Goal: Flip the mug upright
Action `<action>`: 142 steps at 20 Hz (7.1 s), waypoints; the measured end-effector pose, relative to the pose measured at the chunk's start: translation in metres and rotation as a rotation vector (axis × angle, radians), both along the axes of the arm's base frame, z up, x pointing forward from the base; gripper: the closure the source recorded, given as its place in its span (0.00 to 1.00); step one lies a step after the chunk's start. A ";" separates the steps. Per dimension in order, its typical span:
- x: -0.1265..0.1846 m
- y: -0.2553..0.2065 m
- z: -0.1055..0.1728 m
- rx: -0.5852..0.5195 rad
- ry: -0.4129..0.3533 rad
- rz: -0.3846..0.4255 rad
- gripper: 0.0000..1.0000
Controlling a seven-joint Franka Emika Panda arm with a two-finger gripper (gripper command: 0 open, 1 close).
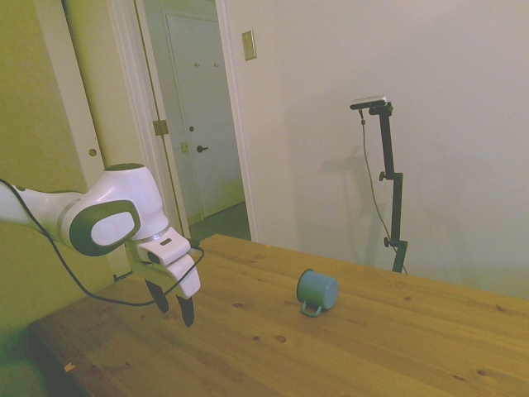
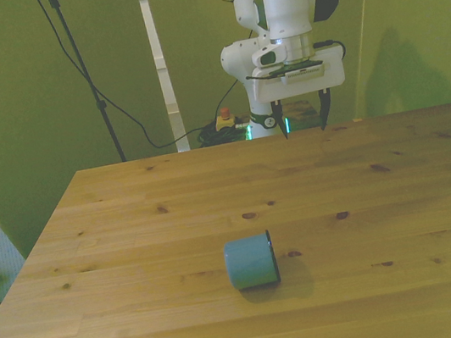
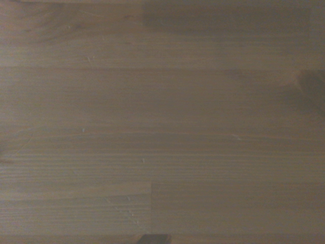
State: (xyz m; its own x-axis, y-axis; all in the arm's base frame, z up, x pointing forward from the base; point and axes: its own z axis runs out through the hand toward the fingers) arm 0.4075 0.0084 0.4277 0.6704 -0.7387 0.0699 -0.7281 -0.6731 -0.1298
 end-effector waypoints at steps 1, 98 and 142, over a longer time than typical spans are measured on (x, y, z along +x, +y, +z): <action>0.000 0.000 0.000 -0.003 -0.001 0.004 0.00; 0.246 -0.049 -0.004 -0.828 -0.324 -0.291 1.00; 0.187 -0.047 -0.021 -0.036 -0.245 -0.146 0.00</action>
